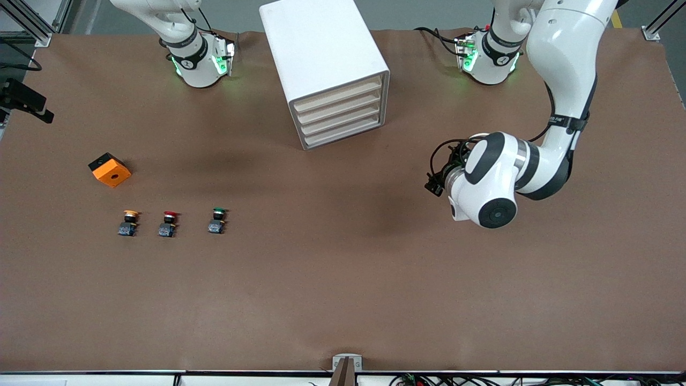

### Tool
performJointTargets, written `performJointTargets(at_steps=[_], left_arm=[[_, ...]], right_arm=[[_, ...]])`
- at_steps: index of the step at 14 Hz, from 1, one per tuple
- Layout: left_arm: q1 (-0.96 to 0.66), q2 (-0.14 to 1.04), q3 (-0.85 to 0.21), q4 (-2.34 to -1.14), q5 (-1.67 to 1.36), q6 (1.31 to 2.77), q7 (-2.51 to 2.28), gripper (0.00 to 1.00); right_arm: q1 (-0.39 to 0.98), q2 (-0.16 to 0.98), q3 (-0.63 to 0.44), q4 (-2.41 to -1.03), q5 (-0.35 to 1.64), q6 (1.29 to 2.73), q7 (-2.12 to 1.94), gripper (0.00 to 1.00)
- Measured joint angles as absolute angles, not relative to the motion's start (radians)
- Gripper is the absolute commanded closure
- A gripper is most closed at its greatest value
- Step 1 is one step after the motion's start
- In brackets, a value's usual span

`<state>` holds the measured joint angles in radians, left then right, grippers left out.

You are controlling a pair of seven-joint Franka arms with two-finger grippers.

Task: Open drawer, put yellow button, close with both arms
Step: 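Hook the left gripper on the top drawer while the right gripper reaches buttons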

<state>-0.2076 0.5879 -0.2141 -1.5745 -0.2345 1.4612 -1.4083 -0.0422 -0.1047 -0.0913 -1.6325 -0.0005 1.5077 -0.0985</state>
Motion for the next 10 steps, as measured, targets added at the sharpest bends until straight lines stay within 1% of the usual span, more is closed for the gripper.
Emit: performJointTargets(at_steps=[2,5,8,10], left_arm=[[-0.208,0.629,-0.226,-1.572,-0.277,1.410,-1.509,0.00],[-0.207,0.675,-0.229,-1.548,-0.345,1.281,-1.619,0.00],[-0.203,0.691,-0.229,-1.532,-0.386,1.184,-1.704,0.00],[-0.197,0.702,-0.229,-1.531,-0.415,1.153,-1.771,0.00]], right_arm=[[-0.042,-0.084,-0.091,-1.629,-0.001,1.522,-0.099,0.00],[-0.042,-0.038,-0.091,-1.622,-0.001,1.539,-0.099,0.00],[-0.042,0.015,-0.091,-1.614,-0.001,1.548,-0.099,0.00],[-0.044,0.075,-0.092,-1.603,-0.004,1.569,-0.099,0.00]])
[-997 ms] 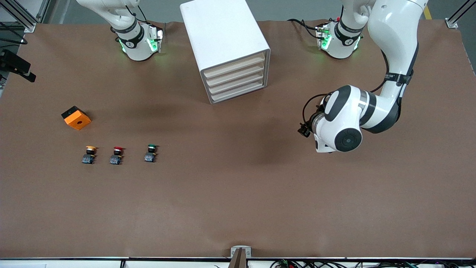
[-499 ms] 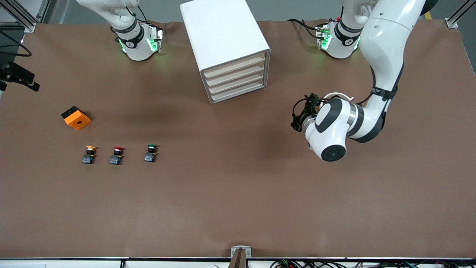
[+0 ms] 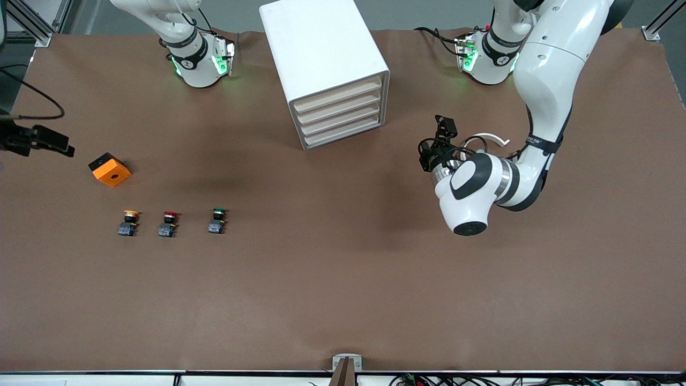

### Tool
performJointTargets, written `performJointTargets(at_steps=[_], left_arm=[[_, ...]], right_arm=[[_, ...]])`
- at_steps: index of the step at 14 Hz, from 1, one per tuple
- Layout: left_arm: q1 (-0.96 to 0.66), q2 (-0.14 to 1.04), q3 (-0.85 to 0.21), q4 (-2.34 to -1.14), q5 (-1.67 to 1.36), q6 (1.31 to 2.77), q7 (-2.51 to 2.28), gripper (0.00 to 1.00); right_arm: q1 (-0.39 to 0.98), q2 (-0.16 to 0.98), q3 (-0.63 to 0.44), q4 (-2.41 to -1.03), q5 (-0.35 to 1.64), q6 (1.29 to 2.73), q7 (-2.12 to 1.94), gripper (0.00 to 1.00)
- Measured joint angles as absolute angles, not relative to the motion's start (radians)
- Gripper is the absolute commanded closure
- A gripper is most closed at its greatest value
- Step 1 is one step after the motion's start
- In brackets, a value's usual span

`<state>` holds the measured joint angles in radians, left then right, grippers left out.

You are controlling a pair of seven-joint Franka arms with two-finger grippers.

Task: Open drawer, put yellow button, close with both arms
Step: 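Hook the left gripper on the top drawer while the right gripper reaches buttons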

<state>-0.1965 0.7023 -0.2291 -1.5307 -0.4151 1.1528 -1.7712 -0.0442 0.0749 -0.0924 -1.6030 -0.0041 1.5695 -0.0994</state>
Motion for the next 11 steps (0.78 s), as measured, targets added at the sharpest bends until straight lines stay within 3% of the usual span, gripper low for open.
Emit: performJointTargets(at_steps=[7,11], left_arm=[[-0.191,0.767,-0.257,-1.524,-0.574,1.118,-2.005,0.00],[-0.193,0.797,-0.284,-1.522,-0.701,1.097,-2.108,0.00]], right_arm=[[-0.062,0.157,-0.099,-1.574,-0.025,1.633,-0.099,0.00],[-0.092,0.203,-0.100,-1.646,-0.024,1.753,-0.099,0.00]])
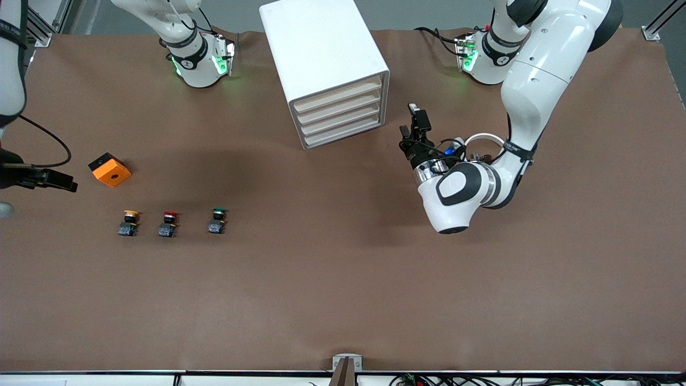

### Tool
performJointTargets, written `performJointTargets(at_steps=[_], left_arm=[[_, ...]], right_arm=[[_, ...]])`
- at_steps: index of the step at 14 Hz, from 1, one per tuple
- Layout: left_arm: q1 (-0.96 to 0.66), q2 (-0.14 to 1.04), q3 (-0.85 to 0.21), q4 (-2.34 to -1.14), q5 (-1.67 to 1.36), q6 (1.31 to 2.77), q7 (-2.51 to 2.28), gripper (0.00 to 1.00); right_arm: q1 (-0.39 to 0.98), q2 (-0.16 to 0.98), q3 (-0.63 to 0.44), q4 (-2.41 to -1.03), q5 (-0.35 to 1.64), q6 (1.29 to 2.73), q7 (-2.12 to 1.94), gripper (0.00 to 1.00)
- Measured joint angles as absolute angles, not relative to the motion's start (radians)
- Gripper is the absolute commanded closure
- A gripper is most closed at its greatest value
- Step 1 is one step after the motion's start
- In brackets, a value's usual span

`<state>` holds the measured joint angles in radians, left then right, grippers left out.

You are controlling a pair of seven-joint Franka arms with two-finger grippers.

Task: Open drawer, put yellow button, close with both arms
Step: 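Hook the left gripper on the top drawer while the right gripper reaches buttons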

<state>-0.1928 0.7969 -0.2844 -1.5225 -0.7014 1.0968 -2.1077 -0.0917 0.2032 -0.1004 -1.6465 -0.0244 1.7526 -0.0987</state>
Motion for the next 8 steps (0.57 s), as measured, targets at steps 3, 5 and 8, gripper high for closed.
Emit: performJointTargets(at_steps=[3,5,8], left_arm=[[-0.193,0.818,-0.310,-1.521,-0.743,1.094,-2.159,0.00],[-0.196,0.832,-0.320,-1.521,-0.752,1.093,-2.198,0.00],[-0.210,0.846,-0.324,-1.520,-0.757,1.084,-2.233,0.03]], right_arm=[[-0.111,0.213,-0.102,-1.766,-0.024,1.920,-0.098,0.00],[-0.128,0.218,-0.102,-1.858,-0.024,2.051,-0.101,0.00],[-0.129,0.250,-0.097,-1.951,-0.024,2.213,-0.102,0.00]])
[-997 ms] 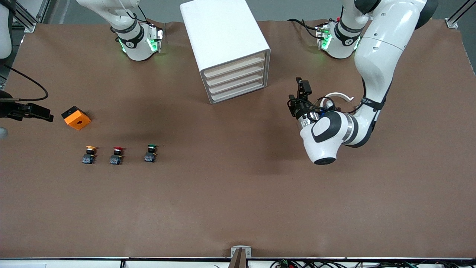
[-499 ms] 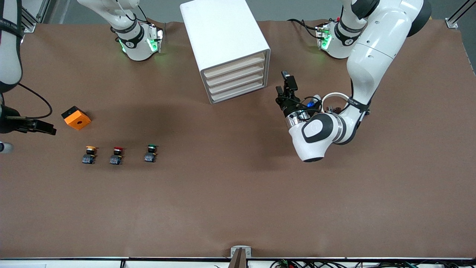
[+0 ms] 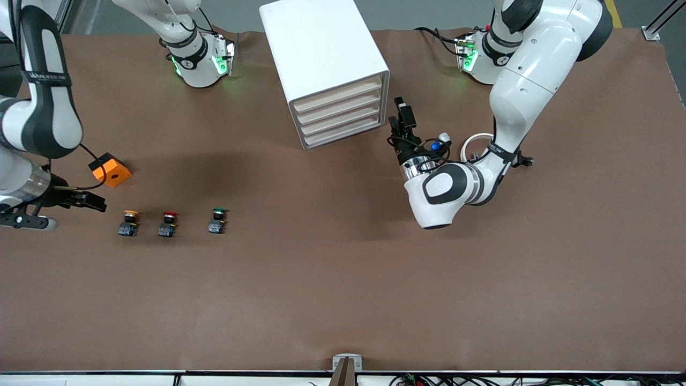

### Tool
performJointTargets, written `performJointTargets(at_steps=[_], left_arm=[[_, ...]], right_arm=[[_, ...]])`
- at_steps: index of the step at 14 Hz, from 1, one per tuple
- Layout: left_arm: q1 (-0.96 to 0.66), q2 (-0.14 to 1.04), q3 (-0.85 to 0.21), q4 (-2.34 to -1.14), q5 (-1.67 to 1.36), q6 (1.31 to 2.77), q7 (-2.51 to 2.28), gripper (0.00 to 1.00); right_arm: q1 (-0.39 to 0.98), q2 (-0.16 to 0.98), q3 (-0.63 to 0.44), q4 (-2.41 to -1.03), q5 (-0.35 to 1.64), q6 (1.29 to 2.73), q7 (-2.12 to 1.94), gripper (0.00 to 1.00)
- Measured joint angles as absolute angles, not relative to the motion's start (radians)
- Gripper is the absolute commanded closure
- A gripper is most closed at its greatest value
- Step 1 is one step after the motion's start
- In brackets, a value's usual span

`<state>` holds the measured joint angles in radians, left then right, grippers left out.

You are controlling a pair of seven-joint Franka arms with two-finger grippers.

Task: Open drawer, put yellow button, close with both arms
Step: 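Hook the left gripper on the top drawer while the right gripper reaches buttons, then grasp the yellow-capped button with the right gripper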

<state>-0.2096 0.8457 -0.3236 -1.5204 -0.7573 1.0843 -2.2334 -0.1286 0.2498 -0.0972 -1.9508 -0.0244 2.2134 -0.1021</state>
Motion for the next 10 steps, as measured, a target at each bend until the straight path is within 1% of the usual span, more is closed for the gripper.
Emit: performJointTargets(at_steps=[1,3,6,8,9,10], left_arm=[[-0.219,0.847,-0.324,-1.521,-0.760,1.081,-2.255,0.07],[-0.239,0.850,-0.324,-1.521,-0.763,1.077,-2.298,0.07],[-0.258,0.851,-0.325,-1.520,-0.766,1.075,-2.340,0.18],[-0.267,0.852,-0.325,-1.520,-0.767,1.074,-2.358,0.27],[-0.273,0.852,-0.325,-1.520,-0.769,1.073,-2.366,0.37],[-0.280,0.852,-0.326,-1.519,-0.778,1.073,-2.381,0.40]], right_arm=[[-0.128,0.274,-0.096,-1.960,-0.024,2.249,-0.102,0.00],[-0.128,0.331,-0.095,-1.963,-0.024,2.308,-0.102,0.00],[-0.130,0.404,-0.096,-1.964,-0.022,2.375,-0.099,0.00],[-0.134,0.443,-0.097,-1.963,0.006,2.410,-0.096,0.00],[-0.136,0.459,-0.098,-1.963,0.022,2.424,-0.096,0.00],[-0.137,0.472,-0.098,-1.963,0.027,2.435,-0.096,0.00]])
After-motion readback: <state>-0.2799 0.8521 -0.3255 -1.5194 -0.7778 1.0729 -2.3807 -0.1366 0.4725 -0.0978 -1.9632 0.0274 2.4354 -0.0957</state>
